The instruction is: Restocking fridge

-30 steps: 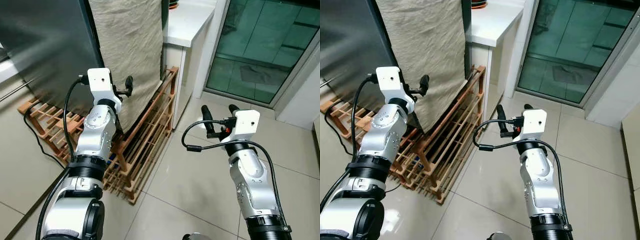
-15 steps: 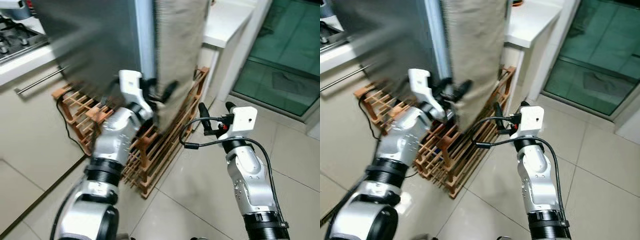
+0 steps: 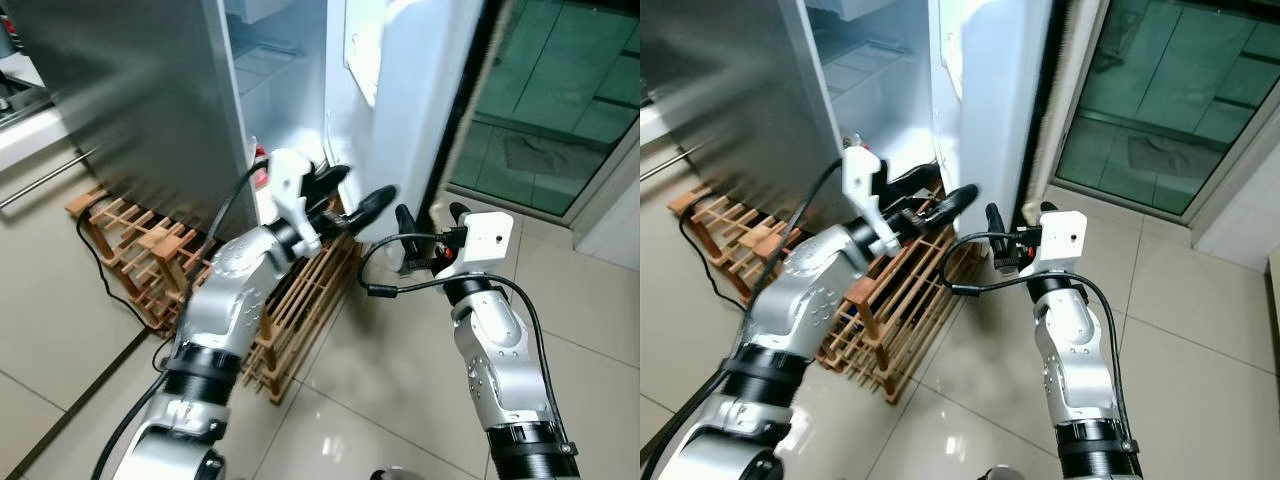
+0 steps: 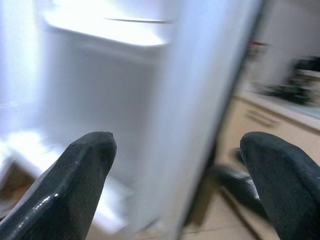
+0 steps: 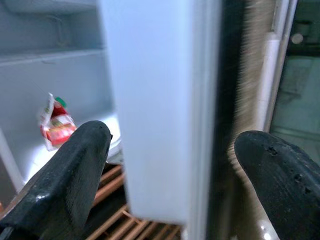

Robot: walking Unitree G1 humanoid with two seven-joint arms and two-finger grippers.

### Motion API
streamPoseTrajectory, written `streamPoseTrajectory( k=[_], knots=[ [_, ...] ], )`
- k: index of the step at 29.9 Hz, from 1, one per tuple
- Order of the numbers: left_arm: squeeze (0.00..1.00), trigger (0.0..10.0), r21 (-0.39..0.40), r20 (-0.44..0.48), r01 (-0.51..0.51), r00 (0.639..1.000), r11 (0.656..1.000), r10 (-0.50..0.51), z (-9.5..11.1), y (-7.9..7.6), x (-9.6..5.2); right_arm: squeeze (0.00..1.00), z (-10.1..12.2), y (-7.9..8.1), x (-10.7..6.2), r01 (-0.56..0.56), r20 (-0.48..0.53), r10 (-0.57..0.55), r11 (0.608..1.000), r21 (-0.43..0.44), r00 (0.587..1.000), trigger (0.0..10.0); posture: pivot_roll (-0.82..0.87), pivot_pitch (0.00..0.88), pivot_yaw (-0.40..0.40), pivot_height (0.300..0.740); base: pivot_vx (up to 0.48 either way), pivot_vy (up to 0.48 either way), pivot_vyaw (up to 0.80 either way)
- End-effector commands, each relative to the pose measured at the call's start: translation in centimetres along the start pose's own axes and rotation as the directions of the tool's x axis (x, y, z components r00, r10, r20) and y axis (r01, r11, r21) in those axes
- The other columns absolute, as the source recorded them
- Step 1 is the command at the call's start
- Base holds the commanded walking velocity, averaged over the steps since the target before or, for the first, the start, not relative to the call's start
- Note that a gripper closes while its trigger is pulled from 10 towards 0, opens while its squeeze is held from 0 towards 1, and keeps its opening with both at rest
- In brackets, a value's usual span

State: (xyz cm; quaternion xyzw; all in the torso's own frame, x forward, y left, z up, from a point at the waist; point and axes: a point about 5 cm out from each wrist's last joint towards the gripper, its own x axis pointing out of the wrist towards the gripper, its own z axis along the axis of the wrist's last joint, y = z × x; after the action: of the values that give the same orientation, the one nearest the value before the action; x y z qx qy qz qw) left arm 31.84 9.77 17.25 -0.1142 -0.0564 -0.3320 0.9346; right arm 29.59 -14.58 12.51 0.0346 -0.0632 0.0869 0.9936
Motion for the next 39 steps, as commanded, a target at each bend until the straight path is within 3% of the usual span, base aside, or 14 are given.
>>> streamPoseTrajectory(
  k=[1, 3, 4, 5, 8, 9, 10, 12, 19, 24, 31, 35, 39],
  knots=[
    [0.0, 10.0, 0.021, 0.037, -0.216, 0.976, 0.976, 0.215, 1.1, 2.4, -1.9, 0.0, -0.2, -0.2, -0.5, 0.014, -0.016, -0.013, 1.0, 0.019, 1.0, 10.0, -0.07, 0.0, 0.03, 0.74, 0.0, 0.0, 0.0],
    [0.0, 10.0, 0.039, 0.051, -0.421, 0.907, 0.906, 0.419, 0.8, 4.5, -4.1, 0.0, -0.5, -0.1, -0.6, 0.016, -0.023, -0.015, 1.0, 0.025, 1.0, 10.0, -0.05, 0.0, 0.026, 0.74, 0.0, 0.0, 0.0],
    [0.0, 10.0, 0.072, 0.058, -0.53, 0.848, 0.845, 0.527, 0.7, 5.5, -5.4, 0.0, -0.5, -0.1, -0.6, 0.018, -0.025, -0.017, 0.999, 0.031, 1.0, 10.0, -0.05, 0.0, 0.026, 0.74, 0.0, 0.0, 0.0],
    [0.0, 10.0, 0.072, 0.058, -0.53, 0.848, 0.845, 0.527, 0.7, 5.5, -5.4, 0.0, -0.5, -0.1, -0.6, 0.018, -0.025, -0.017, 0.999, 0.031, 1.0, 10.0, -0.05, 0.0, 0.026, 0.74, 0.0, 0.0, 0.0],
    [0.0, 10.0, 0.131, 0.062, -0.749, 0.66, 0.65, 0.749, 0.3, 8.0, -9.0, 0.0, -0.5, 0.3, -0.2, 0.009, -0.022, -0.008, 0.999, 0.04, 1.0, 10.0, -0.02, 0.0, 0.015, 0.74, 0.0, 0.0, 0.0],
    [0.0, 10.0, 0.141, 0.065, -0.774, 0.629, 0.617, 0.775, 0.4, 8.3, -9.6, 0.0, -0.4, 0.4, -0.1, 0.003, -0.022, -0.002, 0.999, 0.04, 1.0, 10.0, -0.02, 0.0, 0.015, 0.74, 0.0, 0.0, 0.0],
    [0.0, 10.0, 0.141, 0.065, -0.774, 0.629, 0.617, 0.775, 0.4, 8.3, -9.6, 0.0, -0.4, 0.4, -0.1, 0.003, -0.022, -0.002, 0.999, 0.04, 1.0, 10.0, -0.02, 0.0, 0.015, 0.74, 0.0, 0.0, 0.0],
    [0.0, 10.0, 0.192, 0.085, -0.814, 0.57, 0.548, 0.817, 1.2, 8.8, -10.6, 0.0, -0.1, 0.7, 0.5, -0.018, -0.01, 0.018, 0.999, 0.039, 1.0, 10.0, -0.01, 0.0, 0.007, 0.74, 0.0, 0.0, 0.24],
    [0.0, 10.0, 0.159, 0.125, -0.801, 0.596, 0.577, 0.793, 1.6, 7.8, -9.5, 0.0, 0.3, 1.2, 1.2, -0.059, 0.002, 0.059, 0.998, 0.029, 0.998, 10.0, -0.01, 0.0, -0.008, 0.74, 0.0, 0.456, 0.64],
    [0.0, 10.0, 0.184, 0.115, -0.752, 0.656, 0.633, 0.746, 1.4, 7.0, -7.6, 0.0, 0.2, 1.6, 1.5, -0.101, -0.008, 0.101, 0.994, 0.039, 0.995, 10.0, -0.02, 0.0, -0.012, 0.74, 0.0, 0.192, 0.51],
    [0.0, 10.0, 0.184, 0.144, -0.762, 0.646, 0.622, 0.749, 1.8, 7.2, -7.4, 0.0, 0.3, 2.2, 1.9, -0.125, -0.008, 0.126, 0.99, 0.071, 0.992, 10.0, -0.03, 0.0, -0.013, 0.74, 0.0, 0.0, 0.45],
    [0.0, 10.0, 0.184, 0.138, -0.785, 0.617, 0.592, 0.775, 1.6, 7.2, -7.5, 0.0, 0.4, 2.2, 2.0, -0.136, -0.002, 0.136, 0.99, 0.033, 0.991, 10.0, -0.03, 0.0, -0.016, 0.74, 0.127, -0.426, 0.45],
    [0.0, 10.0, 0.204, 0.133, -0.783, 0.617, 0.587, 0.776, 1.3, 7.0, -7.3, 0.0, 0.4, 2.2, 2.0, -0.145, 0.0, 0.145, 0.989, 0.006, 0.989, 10.0, -0.03, 0.0, -0.02, 0.74, 0.308, -0.362, 0.45]
  ],
)
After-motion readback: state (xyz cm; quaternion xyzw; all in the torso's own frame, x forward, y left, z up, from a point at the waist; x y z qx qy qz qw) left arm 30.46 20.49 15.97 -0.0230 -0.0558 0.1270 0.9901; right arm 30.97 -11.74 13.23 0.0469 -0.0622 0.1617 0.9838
